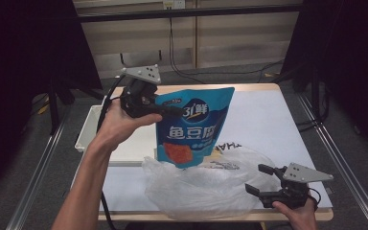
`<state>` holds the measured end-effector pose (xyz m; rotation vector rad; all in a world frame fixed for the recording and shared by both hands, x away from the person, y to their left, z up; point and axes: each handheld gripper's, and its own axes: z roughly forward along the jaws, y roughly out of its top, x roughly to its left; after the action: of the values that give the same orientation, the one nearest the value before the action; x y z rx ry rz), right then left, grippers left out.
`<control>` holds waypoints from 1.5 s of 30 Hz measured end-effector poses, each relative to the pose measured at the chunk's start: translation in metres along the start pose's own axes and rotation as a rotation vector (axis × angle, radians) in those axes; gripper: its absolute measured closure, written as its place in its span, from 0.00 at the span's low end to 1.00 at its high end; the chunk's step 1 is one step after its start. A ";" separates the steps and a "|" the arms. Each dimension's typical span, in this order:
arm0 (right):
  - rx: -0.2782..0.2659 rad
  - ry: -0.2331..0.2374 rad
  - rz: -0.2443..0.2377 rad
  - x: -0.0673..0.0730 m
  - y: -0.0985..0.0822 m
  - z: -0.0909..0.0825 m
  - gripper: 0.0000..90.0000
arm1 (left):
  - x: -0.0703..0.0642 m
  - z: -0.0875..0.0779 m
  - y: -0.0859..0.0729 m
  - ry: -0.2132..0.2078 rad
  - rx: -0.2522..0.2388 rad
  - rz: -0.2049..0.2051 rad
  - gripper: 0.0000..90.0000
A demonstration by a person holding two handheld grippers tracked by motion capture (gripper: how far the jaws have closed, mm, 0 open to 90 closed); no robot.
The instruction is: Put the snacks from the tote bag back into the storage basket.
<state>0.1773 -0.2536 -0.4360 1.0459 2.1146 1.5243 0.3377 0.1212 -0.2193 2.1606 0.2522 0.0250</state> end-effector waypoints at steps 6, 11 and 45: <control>-0.018 -0.009 -0.011 0.001 0.001 -0.001 0.20 | 0.009 -0.020 -0.002 0.004 -0.029 -0.022 1.00; -0.008 -0.011 -0.006 0.000 0.000 -0.001 0.19 | 0.019 -0.026 -0.014 0.001 -0.039 -0.057 1.00; -0.010 -0.014 -0.002 -0.001 0.000 0.001 0.18 | 0.059 -0.082 -0.028 0.142 -0.091 -0.143 1.00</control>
<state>0.1785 -0.2540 -0.4364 1.0470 2.0955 1.5208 0.3816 0.2143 -0.1998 2.0478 0.4778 0.1062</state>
